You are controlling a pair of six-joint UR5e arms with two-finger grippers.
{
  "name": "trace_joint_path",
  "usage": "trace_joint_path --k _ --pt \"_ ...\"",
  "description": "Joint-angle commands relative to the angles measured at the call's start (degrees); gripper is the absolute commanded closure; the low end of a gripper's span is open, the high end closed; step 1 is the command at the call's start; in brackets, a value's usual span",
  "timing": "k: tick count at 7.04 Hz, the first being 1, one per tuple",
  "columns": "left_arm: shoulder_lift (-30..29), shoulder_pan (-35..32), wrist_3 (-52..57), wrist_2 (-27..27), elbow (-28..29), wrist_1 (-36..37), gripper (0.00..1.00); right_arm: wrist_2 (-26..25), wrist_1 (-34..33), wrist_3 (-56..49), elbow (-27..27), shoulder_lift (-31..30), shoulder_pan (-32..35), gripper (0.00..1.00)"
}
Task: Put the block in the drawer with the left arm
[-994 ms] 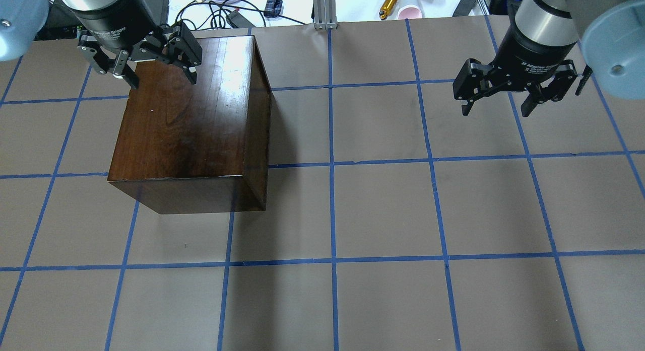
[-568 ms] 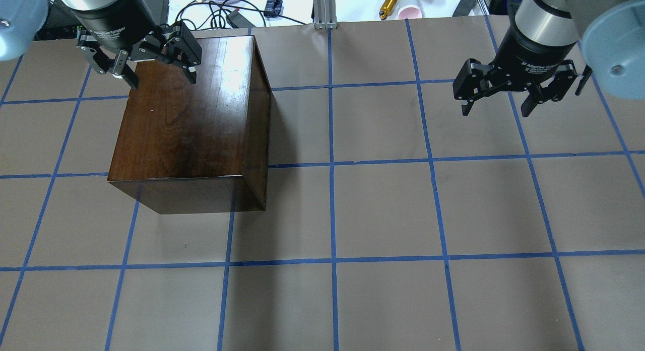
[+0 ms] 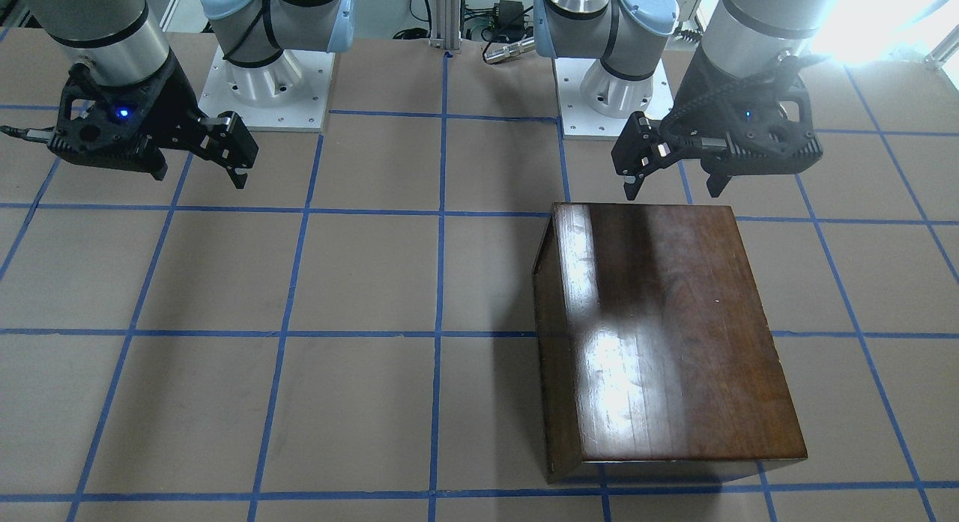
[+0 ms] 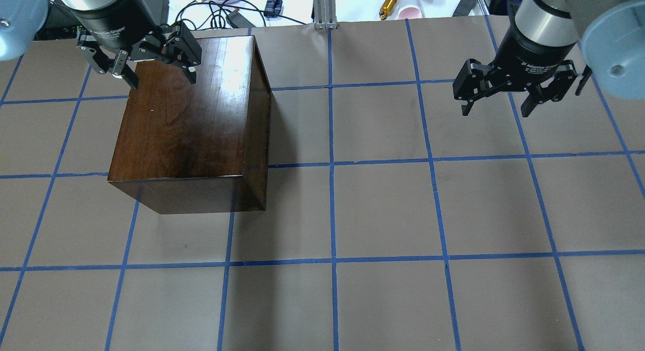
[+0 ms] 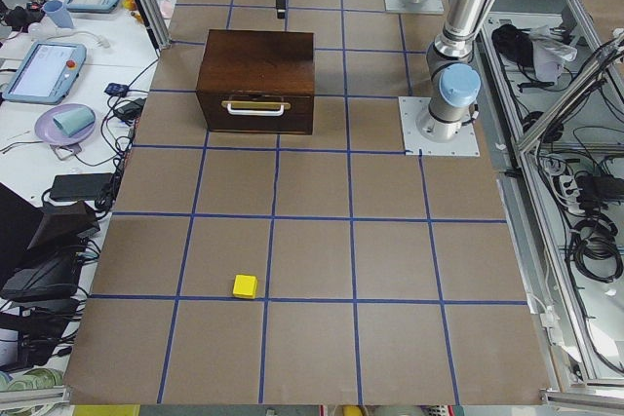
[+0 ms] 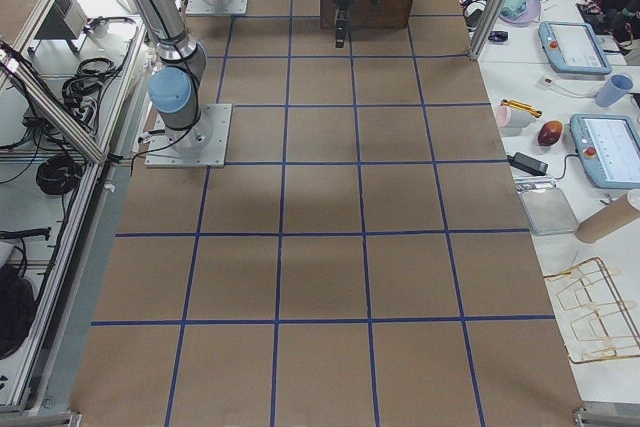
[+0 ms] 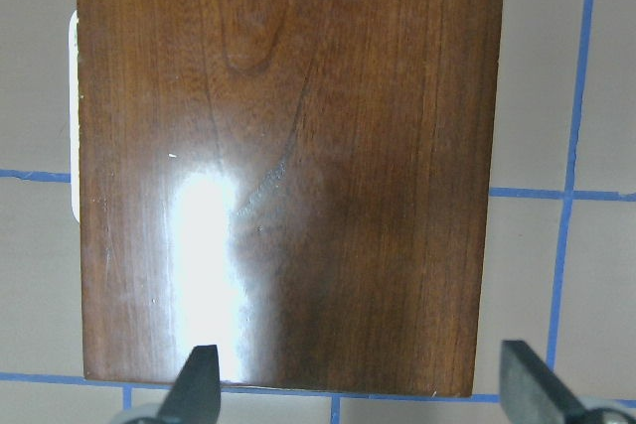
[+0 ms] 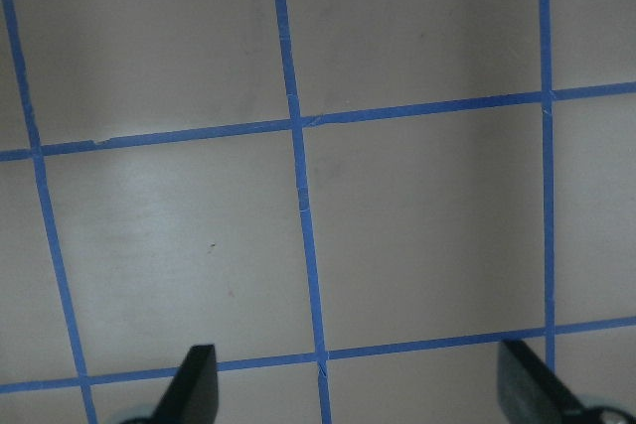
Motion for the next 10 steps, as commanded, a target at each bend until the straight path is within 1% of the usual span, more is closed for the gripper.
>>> trace_joint_path --k 1,5,8,10 --pt "0.0 0.0 -0.01 0.0 0.0 0.0 0.0 0.0 0.0 0.0 -0.03 0.0 0.0 0.0" --pt "-0.26 0.35 0.95 0.0 -0.09 0.26 0.0 0.0 0.0 0.0 -0.03 0.0 0.0 0.0" --pt "-0.96 1.14 2.35 0.17 -0.09 2.63 0.0 -0.09 0.0 0.0 -0.03 0.0 0.0 0.0" --pt "-2.63 6.74 9.18 0.09 -0.09 3.68 0.0 0.0 0.0 0.0 -0.03 0.0 0.0 0.0"
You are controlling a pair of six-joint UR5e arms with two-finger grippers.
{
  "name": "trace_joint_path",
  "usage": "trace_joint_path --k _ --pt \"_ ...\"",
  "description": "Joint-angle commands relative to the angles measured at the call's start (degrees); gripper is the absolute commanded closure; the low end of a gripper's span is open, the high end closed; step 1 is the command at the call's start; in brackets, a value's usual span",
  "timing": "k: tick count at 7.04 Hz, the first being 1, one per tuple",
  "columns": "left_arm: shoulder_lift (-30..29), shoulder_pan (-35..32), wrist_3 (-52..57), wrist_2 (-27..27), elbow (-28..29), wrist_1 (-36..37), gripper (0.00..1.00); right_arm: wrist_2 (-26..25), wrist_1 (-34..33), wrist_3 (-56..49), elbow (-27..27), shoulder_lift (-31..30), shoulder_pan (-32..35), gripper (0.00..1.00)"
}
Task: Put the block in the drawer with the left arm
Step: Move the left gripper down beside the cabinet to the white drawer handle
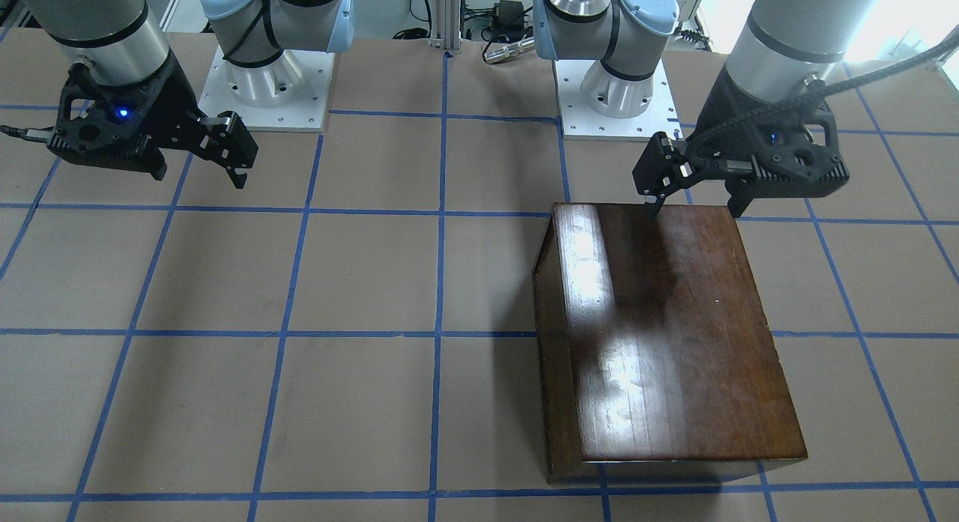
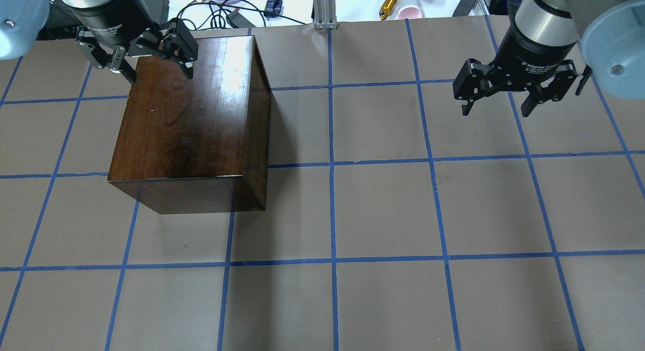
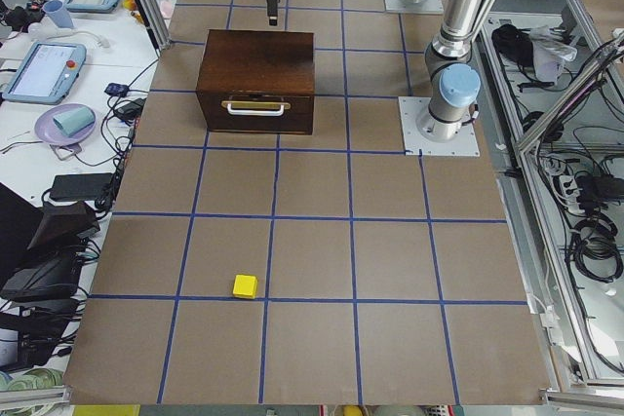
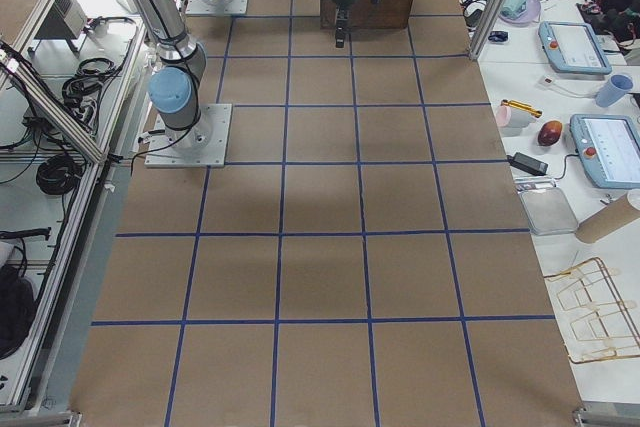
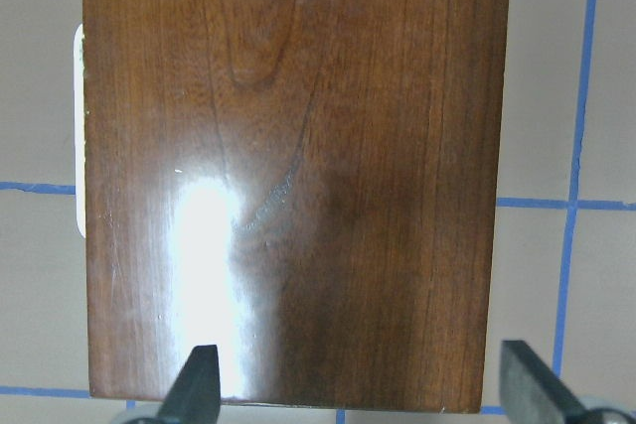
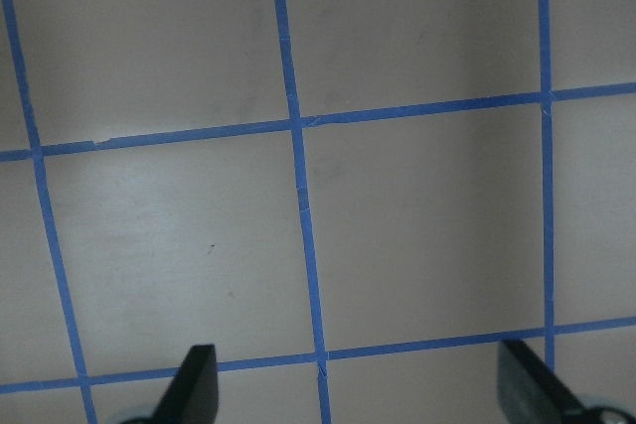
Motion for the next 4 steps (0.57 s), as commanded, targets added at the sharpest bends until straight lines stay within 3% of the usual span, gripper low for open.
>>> trace_joint_path --k 1,4 --pt "-2.63 6.09 7.93 -0.09 -0.09 3.78 0.0 -0.07 0.0 0.0 0.0 0.0 0.0 0.0" --pt "-7.64 13.91 16.72 -0.88 0.09 6.35 0.0 0.02 0.0 0.0 0.0 0.0 0.0 0.0"
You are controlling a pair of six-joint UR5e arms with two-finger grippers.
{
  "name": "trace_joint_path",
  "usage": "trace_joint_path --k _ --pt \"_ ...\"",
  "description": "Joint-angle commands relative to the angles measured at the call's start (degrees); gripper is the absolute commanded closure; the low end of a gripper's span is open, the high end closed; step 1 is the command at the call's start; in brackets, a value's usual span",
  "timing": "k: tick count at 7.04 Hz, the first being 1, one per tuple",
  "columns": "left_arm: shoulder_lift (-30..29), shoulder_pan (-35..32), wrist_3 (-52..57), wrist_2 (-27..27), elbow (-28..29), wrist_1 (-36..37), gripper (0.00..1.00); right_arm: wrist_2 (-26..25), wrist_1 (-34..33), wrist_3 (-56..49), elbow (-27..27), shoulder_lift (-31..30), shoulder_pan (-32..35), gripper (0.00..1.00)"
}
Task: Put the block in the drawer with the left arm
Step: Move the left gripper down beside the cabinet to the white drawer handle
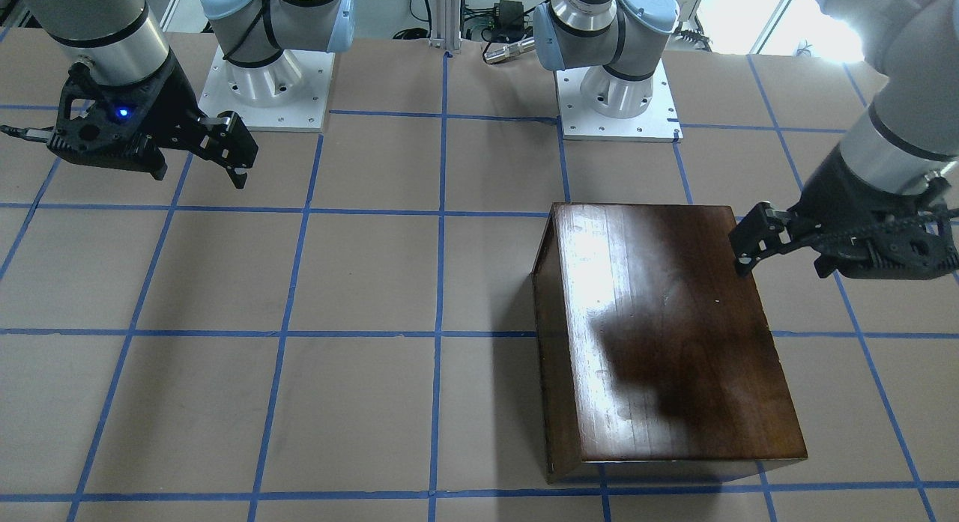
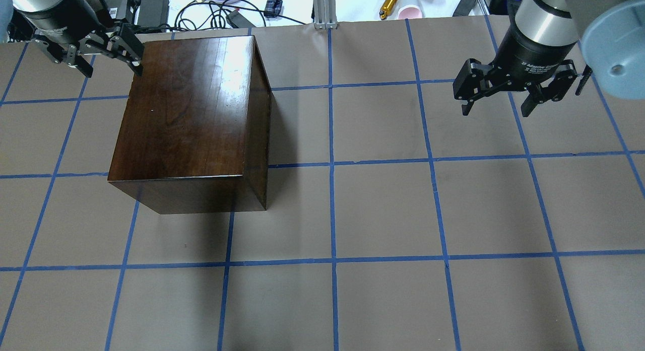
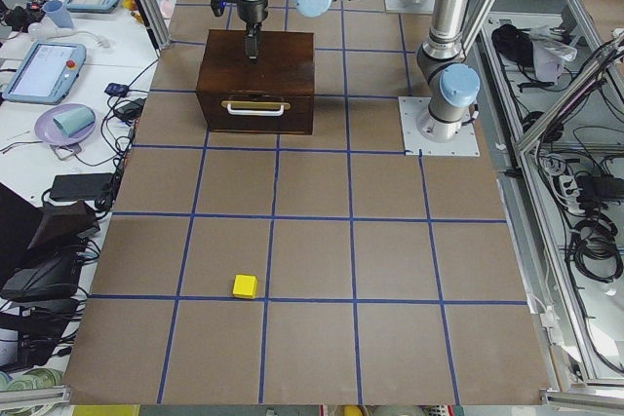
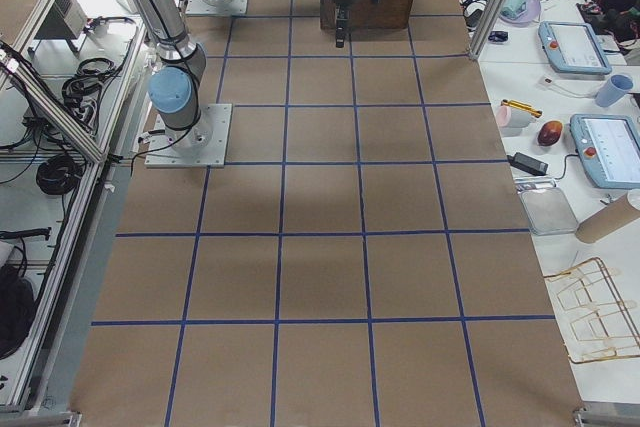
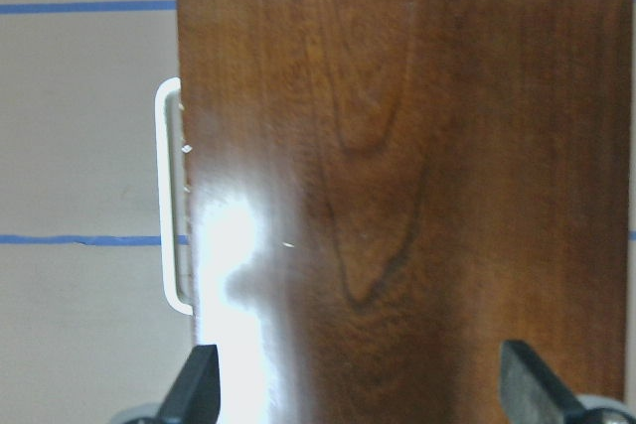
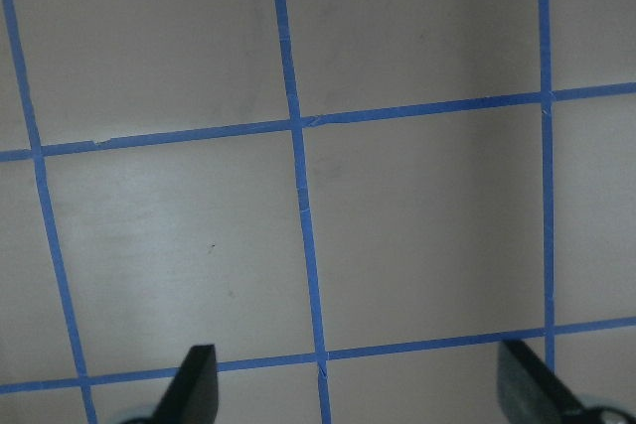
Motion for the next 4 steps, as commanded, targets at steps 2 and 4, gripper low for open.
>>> trace_joint_path --k 2,4 --pt "-5.31 8.83 13.19 -2.95 0.18 2.96 0.0 0.01 0.0 0.0 0.0 0.0 0.0 0.0" --pt "-7.43 12.61 17.16 -10.11 0.27 3.59 0.0 0.01 0.0 0.0 0.0 0.0 0.0 0.0"
